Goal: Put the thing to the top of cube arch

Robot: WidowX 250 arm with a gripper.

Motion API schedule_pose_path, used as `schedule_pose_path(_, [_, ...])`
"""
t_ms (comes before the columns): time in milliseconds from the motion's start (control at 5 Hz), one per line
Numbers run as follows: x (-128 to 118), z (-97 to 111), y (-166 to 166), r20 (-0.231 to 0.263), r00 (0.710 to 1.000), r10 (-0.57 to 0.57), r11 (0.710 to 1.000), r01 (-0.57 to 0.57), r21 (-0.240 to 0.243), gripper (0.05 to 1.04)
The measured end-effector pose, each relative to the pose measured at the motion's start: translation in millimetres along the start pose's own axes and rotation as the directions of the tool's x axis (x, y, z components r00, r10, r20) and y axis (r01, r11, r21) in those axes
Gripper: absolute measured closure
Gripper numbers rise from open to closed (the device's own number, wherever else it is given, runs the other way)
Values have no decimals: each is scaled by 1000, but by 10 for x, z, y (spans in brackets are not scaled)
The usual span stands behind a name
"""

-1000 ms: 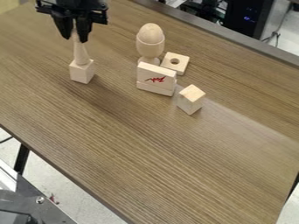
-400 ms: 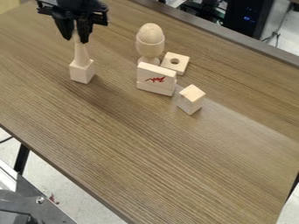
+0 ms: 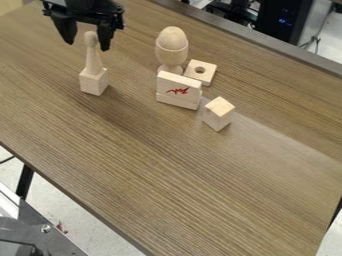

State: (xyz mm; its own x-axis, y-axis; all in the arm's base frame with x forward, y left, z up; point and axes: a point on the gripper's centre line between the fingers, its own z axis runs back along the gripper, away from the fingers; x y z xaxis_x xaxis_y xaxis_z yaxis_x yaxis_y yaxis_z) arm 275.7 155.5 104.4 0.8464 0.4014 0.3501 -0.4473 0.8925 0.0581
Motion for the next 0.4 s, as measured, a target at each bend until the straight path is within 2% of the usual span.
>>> schedule_pose_path(200, [9,60,-8,14,1000,4,1000,-4,-9,83])
schedule_pose_path(400, [36,227,-29,65,998,6,1000,-4,-30,84])
